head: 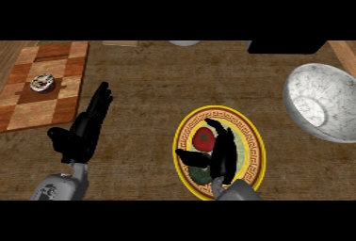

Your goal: Pick the tomato from the plate and place it in the bowl

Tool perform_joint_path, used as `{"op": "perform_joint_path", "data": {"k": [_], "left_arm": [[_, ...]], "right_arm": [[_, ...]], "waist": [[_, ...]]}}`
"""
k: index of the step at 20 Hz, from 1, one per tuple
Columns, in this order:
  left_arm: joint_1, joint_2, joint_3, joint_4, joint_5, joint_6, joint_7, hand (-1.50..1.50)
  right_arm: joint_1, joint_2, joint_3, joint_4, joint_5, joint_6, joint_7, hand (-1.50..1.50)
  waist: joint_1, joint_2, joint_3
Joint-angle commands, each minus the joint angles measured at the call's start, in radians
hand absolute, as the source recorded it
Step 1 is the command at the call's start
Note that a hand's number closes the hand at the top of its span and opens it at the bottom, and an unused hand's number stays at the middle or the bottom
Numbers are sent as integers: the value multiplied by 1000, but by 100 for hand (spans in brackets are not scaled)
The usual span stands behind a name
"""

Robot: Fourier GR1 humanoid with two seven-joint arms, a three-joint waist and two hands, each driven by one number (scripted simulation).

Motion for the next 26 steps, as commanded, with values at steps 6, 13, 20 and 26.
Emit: {"op": "perform_joint_path", "data": {"k": [6, 13, 20, 26], "left_arm": [[7, -19, 33, -6, -24, -21, -9, 0], [-25, -55, 11, 1, -45, 14, 29, 0], [21, -33, 42, 20, -27, -5, -7, 0], [18, -5, 67, 9, -12, -36, -17, 0]], "right_arm": [[-85, 8, 55, 134, -80, -4, -123, 150], [59, -205, 201, -218, -244, 308, -372, 150], [203, -475, 220, -652, -399, 429, -698, 150], [352, -720, 58, -970, -388, 392, -811, 150]], "waist": [[4, 5, 3], [-16, 0, 6], [-47, -5, 5], [-43, -4, 3]]}}
